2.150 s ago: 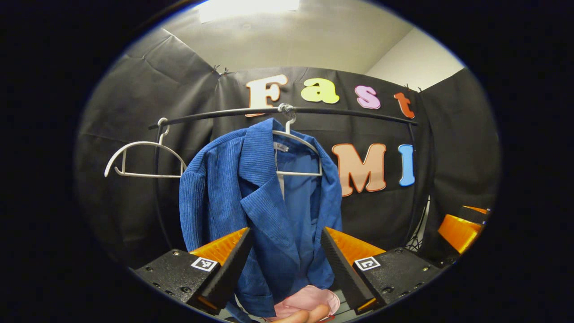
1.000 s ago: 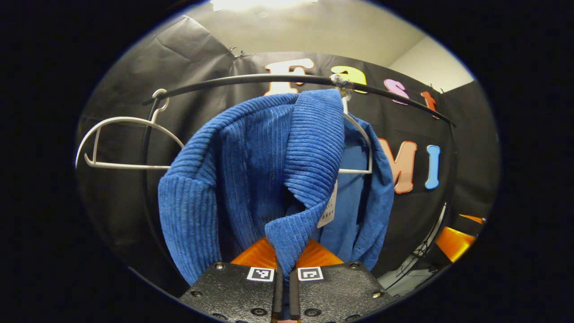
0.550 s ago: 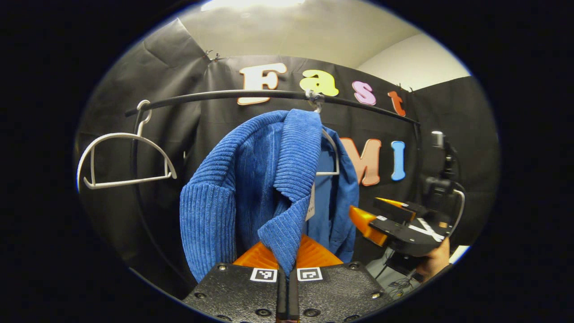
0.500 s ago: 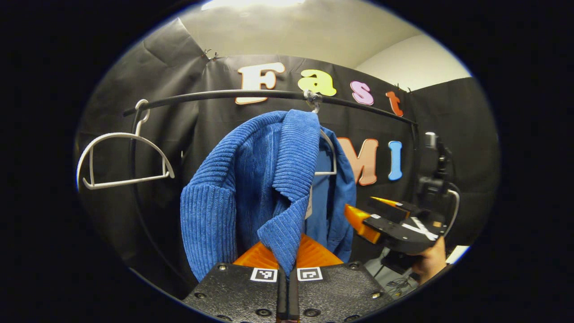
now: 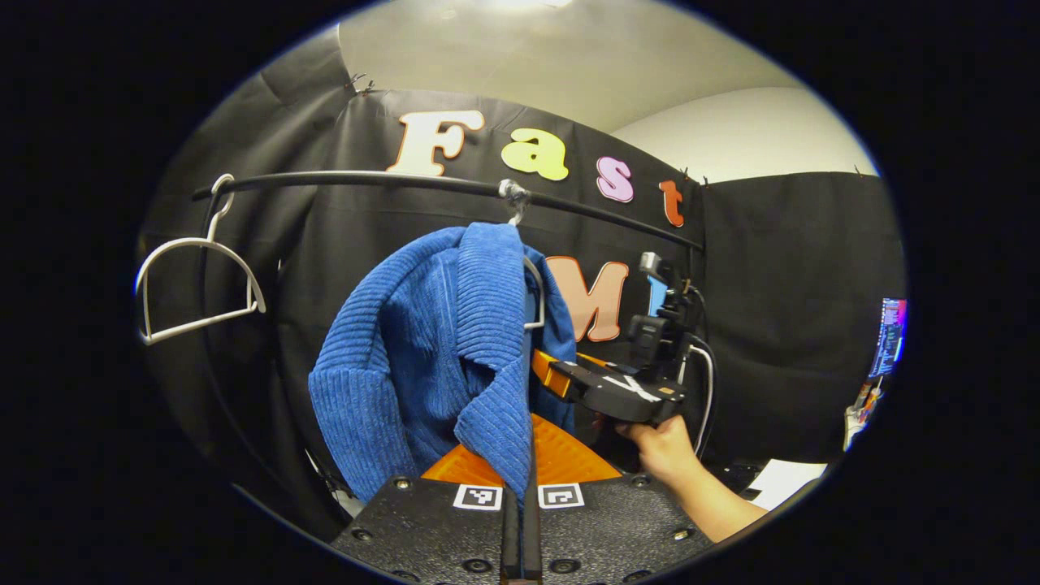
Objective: Grasp the clothes on the hanger with both hands and then place them into the laundry hamper below.
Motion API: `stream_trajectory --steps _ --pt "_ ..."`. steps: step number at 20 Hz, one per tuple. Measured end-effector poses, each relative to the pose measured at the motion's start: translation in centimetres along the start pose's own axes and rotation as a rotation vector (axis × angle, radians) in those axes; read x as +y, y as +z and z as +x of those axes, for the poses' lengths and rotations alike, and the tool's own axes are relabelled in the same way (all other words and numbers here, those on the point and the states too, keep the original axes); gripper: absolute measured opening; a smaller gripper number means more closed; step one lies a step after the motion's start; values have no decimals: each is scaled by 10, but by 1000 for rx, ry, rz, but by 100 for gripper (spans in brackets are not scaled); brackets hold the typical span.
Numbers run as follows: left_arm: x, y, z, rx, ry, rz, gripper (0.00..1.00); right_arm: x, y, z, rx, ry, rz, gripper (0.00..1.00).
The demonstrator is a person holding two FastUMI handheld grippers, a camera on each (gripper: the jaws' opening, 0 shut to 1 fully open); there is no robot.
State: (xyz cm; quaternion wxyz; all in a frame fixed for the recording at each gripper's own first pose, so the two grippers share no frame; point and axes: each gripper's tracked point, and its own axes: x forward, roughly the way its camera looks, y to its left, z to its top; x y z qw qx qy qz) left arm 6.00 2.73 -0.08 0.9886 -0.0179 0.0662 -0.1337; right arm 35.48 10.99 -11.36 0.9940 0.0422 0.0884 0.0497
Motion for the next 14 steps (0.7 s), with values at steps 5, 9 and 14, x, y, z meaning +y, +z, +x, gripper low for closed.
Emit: stream_trajectory --steps 5,9,14 --pt "4 12 -16 7 9 -8 1 -2 -16 0 18 46 -78 2" --pt "25 13 -30 23 18 5 2 -2 -11 -22 -10 52 -77 8" --pt "31 13 -44 63 -46 81 2 -12 1 -26 -31 65 -31 8"
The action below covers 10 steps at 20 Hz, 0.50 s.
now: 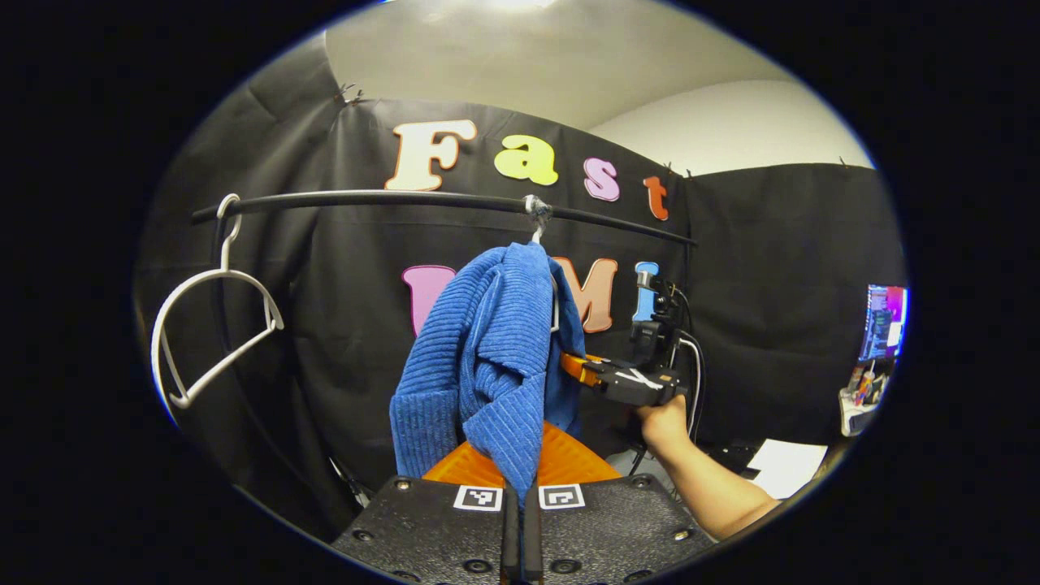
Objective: Grasp the clothes on the hanger with both hands and then place them into the laundry hamper below.
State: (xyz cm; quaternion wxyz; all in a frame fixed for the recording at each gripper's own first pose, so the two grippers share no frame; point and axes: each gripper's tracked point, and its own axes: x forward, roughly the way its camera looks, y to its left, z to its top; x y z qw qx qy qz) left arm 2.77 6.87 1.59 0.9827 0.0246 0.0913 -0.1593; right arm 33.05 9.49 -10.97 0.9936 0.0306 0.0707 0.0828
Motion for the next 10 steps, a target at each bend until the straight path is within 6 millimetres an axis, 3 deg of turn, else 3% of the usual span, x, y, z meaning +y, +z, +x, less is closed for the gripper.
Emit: stream_trajectory --steps 3,7,10 --pt "23 8 2 -2 -11 37 2 -14 8 -5 -2 -37 -30 8" --pt "36 22 3 -25 -73 10 3 -24 15 -2 -3 -99 -56 8" --pt "66 20 9 -18 -6 19 4 -28 27 -4 -36 -133 -99 8"
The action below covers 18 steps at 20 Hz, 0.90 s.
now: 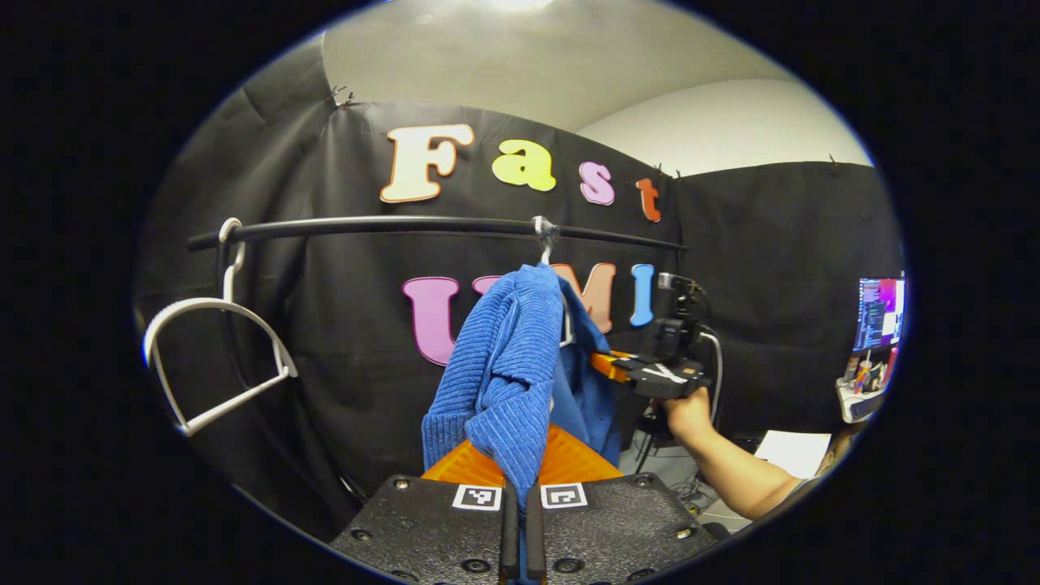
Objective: Grasp the clothes on the hanger with both hands and then place them into the laundry hamper below.
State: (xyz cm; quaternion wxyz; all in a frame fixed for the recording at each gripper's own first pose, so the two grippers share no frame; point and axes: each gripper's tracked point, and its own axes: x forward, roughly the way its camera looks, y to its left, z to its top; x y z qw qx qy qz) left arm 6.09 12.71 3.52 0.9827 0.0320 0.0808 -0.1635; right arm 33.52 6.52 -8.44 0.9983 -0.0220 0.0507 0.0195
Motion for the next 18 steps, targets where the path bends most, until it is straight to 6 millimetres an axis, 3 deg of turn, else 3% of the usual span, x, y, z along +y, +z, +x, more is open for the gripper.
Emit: stream_trajectory --steps 3,5,8,13,18 --pt "26 -7 14 70 60 23 4 -12 8 11 -4 -41 5 8" --pt "32 -3 13 110 62 81 4 -14 11 23 8 -49 6 8" --pt "63 7 15 126 145 182 4 -18 21 38 3 -66 -1 8" --pt "71 12 3 141 208 381 4 -12 30 62 -35 -56 28 8" --pt "84 40 -8 73 304 509 4 7 27 94 -29 -3 31 8"
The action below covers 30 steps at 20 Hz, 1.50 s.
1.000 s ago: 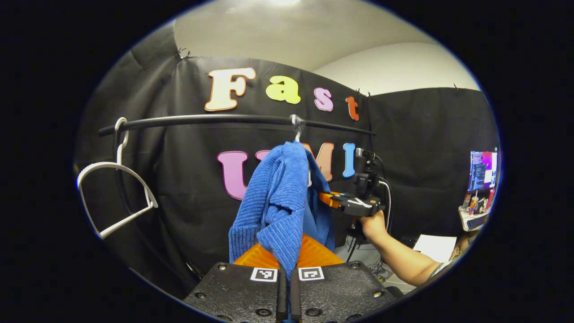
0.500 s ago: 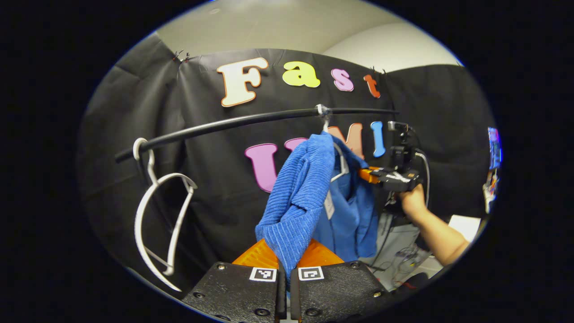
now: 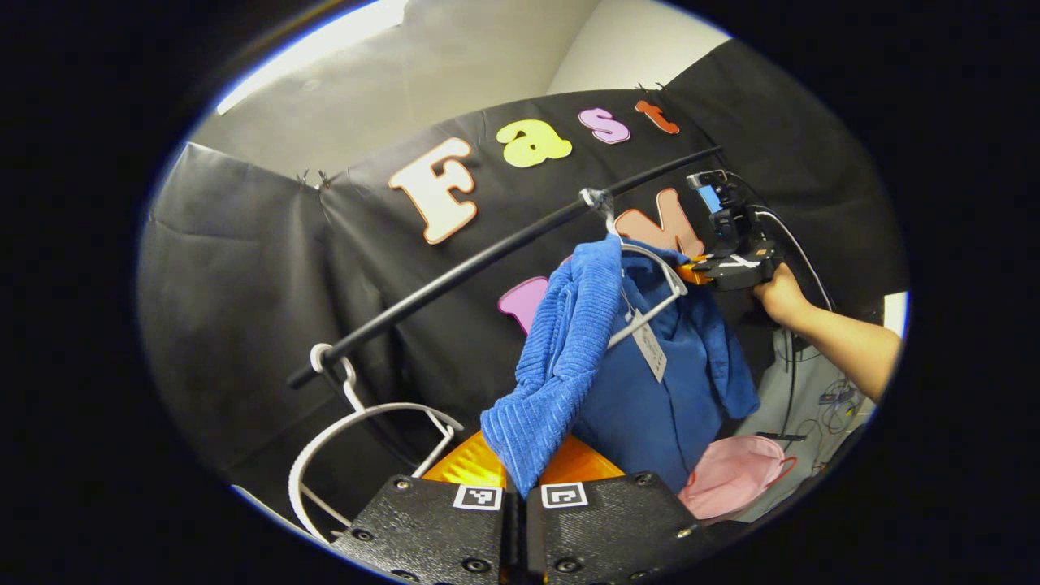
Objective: Grasp the clothes on the hanger with both hands and then place them into the laundry hamper below.
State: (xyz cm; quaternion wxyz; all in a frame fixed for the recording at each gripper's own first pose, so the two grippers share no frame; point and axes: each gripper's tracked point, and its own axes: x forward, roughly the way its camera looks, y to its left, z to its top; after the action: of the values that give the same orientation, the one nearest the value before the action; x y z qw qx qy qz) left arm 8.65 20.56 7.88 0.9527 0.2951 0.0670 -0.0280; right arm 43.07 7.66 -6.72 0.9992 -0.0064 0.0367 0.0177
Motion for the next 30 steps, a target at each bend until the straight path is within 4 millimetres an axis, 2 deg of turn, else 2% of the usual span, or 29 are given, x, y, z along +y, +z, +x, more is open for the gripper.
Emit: stream_trajectory --steps 2,4,6,8,10,11,12,13,15,16,17,18,19,22,24,27,28,30 --pt "8 8 2 -15 27 -23 4 7 -2 10 -2 6 -19 9" --pt "14 24 7 -59 31 -61 5 12 -6 15 -2 19 -21 8" --pt "-1 38 2 -112 -51 -78 2 16 -7 19 -12 36 -14 8" --pt "-16 29 -5 -108 -99 -110 6 22 -11 24 -5 43 -17 8" --pt "-16 28 -9 -137 -82 -122 6 16 -5 20 -20 23 -22 8" --pt "-24 28 -11 -157 -90 -135 9 10 -3 17 -22 6 -25 8" --pt "-36 24 -14 -162 -107 -148 20 5 0 16 -26 -4 -22 8" --pt "-46 18 -18 -156 -108 -161 15 2 2 15 -24 -11 -18 8" --pt "-58 22 -26 -194 -92 -176 17 -7 6 10 -26 -29 -23 8" --pt "-66 17 -26 -164 -104 -177 17 -11 9 8 -25 -36 -29 8" --pt "-70 11 -27 -145 -104 -204 11 -13 9 4 -24 -40 -35 8" --pt "-69 8 -25 -130 -97 -225 11 -16 11 2 -26 -42 -42 8" --pt "-65 9 -25 -129 -91 -234 4 -18 12 0 -25 -43 -46 8" --pt "-43 22 -26 -155 -50 -226 4 -25 21 -1 -28 -46 -54 8" --pt "-18 32 -19 -168 14 -191 4 -30 29 0 -42 -49 -52 8" --pt "32 28 -6 -163 190 -127 3 -24 35 8 -46 -12 -34 8" --pt "42 26 -1 -154 230 -120 4 -24 34 12 -45 -4 -33 8" --pt "40 18 11 -141 245 -140 5 -20 27 18 -38 10 -40 8"
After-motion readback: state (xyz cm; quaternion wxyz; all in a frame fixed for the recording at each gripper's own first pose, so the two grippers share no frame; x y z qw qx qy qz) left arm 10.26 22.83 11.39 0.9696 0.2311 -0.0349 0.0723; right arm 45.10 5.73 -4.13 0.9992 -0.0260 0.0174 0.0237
